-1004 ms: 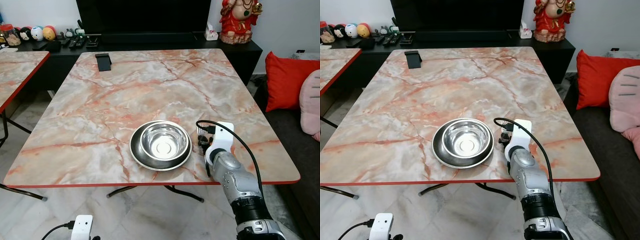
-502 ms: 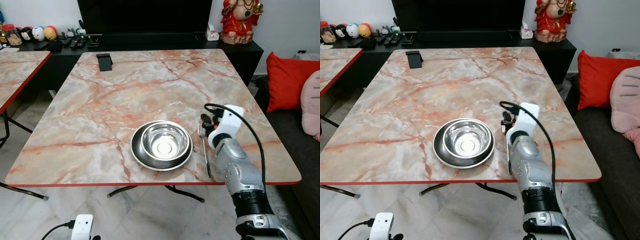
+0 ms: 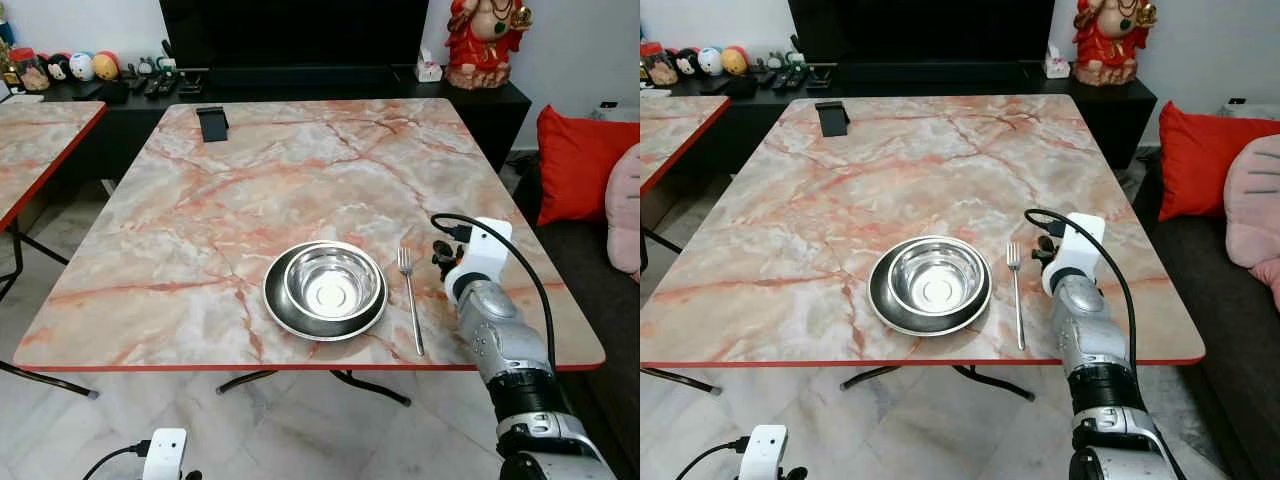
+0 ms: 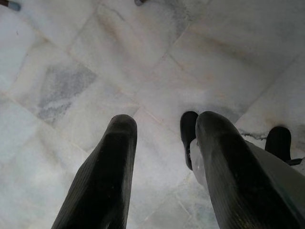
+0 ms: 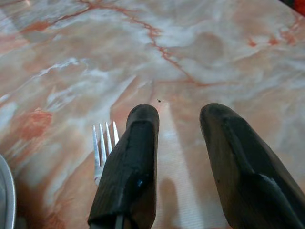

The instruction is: Setting the table

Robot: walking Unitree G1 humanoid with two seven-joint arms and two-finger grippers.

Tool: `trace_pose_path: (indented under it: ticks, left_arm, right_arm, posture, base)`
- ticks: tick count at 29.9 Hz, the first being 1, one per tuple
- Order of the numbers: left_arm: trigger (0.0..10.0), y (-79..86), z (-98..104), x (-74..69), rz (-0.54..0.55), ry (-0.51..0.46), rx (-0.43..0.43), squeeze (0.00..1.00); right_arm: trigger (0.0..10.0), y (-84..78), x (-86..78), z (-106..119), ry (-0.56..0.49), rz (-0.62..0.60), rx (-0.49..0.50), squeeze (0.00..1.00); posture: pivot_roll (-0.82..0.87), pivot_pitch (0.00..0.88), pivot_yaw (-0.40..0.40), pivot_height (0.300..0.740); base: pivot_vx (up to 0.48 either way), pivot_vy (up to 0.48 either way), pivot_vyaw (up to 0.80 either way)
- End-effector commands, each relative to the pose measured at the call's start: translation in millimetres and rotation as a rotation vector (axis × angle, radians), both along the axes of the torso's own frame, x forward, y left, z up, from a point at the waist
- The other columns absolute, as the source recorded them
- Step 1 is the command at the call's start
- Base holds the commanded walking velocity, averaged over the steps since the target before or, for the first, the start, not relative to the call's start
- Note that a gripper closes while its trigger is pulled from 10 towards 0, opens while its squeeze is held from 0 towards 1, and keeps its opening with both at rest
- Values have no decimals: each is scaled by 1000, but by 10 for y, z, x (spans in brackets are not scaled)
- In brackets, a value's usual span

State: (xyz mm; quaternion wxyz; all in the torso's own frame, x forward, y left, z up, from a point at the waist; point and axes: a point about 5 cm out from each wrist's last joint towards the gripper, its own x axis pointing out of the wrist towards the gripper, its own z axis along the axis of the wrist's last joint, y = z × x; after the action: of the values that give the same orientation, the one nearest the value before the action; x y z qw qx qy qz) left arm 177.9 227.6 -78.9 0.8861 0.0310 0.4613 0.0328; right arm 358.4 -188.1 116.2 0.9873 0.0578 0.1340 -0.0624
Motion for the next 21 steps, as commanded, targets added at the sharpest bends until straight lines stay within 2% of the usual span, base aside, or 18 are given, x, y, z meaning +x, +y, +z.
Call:
trace_pose_path:
  ticks: [1, 2, 3, 4, 5, 7, 9, 13, 18, 21]
  left_arm:
    - [10000, 22, -10, -27, -8, 19, 8, 0]
    - [10000, 22, -7, -24, -10, 14, 10, 0]
    - [10000, 22, -7, -24, -10, 14, 10, 0]
    - [10000, 21, -4, -19, -10, 6, 8, 0]
    - [10000, 22, -2, -18, -9, 2, 7, 0]
    - [10000, 25, 1, -16, -16, -5, 13, 0]
    - [10000, 26, 2, -17, -21, -7, 15, 0]
    - [10000, 37, -3, -36, -27, -4, 25, 0]
    - [10000, 31, -10, -47, -14, -3, 15, 0]
    - [10000, 23, -13, -49, -8, -4, 10, 0]
  right_arm:
    - [10000, -7, 35, 122, -82, 12, -27, 0]
    - [10000, -23, 17, 183, -153, 10, -38, 0]
    - [10000, -23, 17, 183, -153, 10, -38, 0]
    - [10000, -56, -29, 254, -248, -13, -32, 0]
    - [10000, -72, -54, 279, -287, -26, -27, 0]
    - [10000, -122, -165, 319, -382, -68, -78, 0]
    - [10000, -123, -206, 318, -404, -70, -101, 0]
    - [10000, -67, -438, 235, -479, -73, -128, 0]
    - [10000, -48, -513, 264, -530, -87, -127, 0]
    - [10000, 4, -474, 323, -557, -57, -129, 0]
  posture:
    - [-57, 0, 25, 740]
    - [-57, 0, 25, 740]
    - [-57, 0, 25, 740]
    - [-57, 0, 25, 740]
    - [-59, 0, 25, 740]
    - [-61, 0, 23, 740]
    - [-61, 0, 23, 740]
    - [-66, 0, 19, 740]
    - [-73, 0, 16, 740]
    - [-73, 0, 12, 740]
  base:
    - [0, 0, 0]
    - [0, 0, 0]
    - [0, 0, 0]
    - [0, 0, 0]
    - [0, 0, 0]
    - [0, 0, 0]
    - [0, 0, 0]
    - [0, 0, 0]
    - [0, 0, 0]
    - [0, 0, 0]
